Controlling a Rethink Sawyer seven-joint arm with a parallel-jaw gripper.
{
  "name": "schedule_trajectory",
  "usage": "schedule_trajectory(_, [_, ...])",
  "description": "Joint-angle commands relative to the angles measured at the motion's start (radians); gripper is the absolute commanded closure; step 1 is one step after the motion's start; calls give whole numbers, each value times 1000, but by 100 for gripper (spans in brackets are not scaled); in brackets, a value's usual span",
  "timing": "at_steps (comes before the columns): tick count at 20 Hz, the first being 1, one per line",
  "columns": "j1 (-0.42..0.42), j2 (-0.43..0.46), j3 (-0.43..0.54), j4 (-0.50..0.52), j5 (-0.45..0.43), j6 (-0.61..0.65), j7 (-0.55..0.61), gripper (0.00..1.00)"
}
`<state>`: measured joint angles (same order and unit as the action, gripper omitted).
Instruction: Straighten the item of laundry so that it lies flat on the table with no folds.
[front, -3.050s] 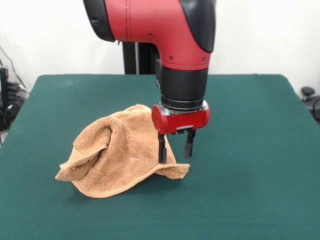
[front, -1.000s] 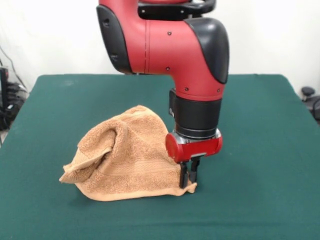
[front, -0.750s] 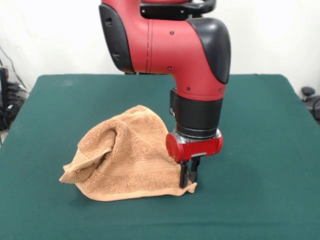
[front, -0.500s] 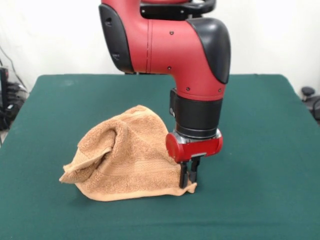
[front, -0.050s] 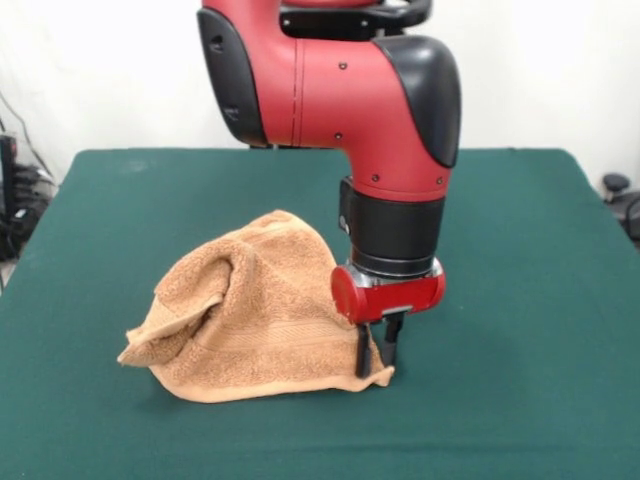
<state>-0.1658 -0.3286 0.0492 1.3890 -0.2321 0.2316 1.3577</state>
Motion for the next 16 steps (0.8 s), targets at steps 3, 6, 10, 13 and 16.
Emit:
schedule_trajectory(3, [6, 84, 54, 50, 31, -2, 191, 0])
schedule_trajectory(6, [-3, 84, 60, 50, 37, 10, 188, 0])
schedule_trajectory(10, [-17, 89, 76, 53, 36, 12, 174, 0])
schedule_trajectory(13, [-24, 89, 86, 56, 36, 15, 168, 0])
schedule_trajectory(16, [-28, 90, 92, 61, 35, 12, 167, 0])
